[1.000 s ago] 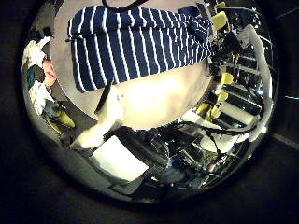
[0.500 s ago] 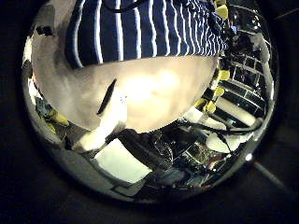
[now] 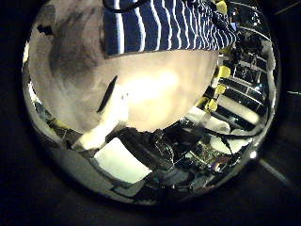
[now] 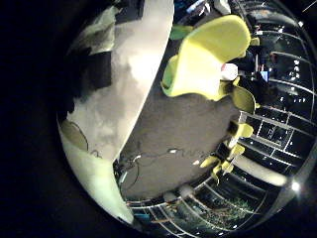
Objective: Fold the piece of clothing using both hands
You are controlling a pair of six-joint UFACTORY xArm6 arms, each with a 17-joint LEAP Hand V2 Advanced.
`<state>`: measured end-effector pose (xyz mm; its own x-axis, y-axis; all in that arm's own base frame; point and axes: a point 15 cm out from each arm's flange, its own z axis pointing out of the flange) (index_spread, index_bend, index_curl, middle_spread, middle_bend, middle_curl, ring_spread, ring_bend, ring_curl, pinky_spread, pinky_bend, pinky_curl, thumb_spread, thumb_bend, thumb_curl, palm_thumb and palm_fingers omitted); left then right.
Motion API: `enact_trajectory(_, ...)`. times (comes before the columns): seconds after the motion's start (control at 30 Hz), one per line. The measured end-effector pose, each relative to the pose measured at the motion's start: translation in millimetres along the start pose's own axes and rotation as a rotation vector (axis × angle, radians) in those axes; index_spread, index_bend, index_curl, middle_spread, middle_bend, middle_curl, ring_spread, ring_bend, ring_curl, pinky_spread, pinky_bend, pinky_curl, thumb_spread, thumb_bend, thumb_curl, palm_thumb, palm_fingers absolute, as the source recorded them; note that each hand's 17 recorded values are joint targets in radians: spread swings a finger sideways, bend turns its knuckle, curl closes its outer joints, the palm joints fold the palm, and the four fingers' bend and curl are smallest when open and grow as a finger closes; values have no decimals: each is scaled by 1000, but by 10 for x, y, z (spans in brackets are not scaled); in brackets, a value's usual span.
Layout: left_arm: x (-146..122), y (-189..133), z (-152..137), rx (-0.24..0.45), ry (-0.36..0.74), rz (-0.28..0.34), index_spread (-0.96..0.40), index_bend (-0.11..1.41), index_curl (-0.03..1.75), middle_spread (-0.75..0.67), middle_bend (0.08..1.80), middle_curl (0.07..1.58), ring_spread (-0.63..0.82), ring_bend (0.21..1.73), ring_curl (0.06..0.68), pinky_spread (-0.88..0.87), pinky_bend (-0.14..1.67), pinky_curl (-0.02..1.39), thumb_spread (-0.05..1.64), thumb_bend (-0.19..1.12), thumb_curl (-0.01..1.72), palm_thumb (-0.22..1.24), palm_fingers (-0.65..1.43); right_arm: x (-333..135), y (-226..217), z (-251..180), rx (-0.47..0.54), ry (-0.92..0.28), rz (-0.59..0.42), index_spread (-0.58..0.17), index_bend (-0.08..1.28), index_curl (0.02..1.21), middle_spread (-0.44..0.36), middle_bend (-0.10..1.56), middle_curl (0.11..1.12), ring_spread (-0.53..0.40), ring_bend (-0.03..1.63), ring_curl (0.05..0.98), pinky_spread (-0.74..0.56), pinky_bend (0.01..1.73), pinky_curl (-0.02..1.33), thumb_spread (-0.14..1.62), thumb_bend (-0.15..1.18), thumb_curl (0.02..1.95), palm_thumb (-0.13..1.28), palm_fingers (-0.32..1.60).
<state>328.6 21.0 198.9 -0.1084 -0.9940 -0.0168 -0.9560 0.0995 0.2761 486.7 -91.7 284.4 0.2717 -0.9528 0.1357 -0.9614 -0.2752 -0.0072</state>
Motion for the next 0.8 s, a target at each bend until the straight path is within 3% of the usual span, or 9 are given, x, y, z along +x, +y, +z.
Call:
enact_trajectory(0.2,-435,316,-172,13,14,-112,-86,190,389,49,186,380,-94,833,295,-182,610,555,1233,-14,347,486,287,-935,-303,-683,162,33,-185,-355,1024,970,-196,1251,934,-233,1443,748,-220,1250,991,1160,-8,715,1077,903)
enact_trajectory(0.4,-725,492,-122,18,19,-166,-99,185,396,42,191,381,-107,833,293,-220,622,555,1225,-12,349,505,308,-2374,-432,-984,229,34,-446,-348,1047,980,-196,1257,950,-237,1449,766,-218,1242,1041,1159,-6,741,1077,887)
enact_trajectory(0.53,-836,607,-68,15,33,-200,-103,192,405,40,187,381,-111,837,293,-236,621,553,1225,-13,351,519,312,-3258,-464,-681,177,93,-617,-344,1059,982,-195,1263,956,-240,1442,776,-217,1233,1069,1155,-6,756,1075,882)
enact_trajectory(0.8,-872,772,-46,26,37,-220,-120,192,423,28,188,380,-123,826,289,-261,632,554,1219,-16,352,519,332,-4149,-743,-60,111,100,-708,-341,1009,968,-197,1243,947,-244,1426,776,-232,1216,1082,1166,-25,729,990,874)
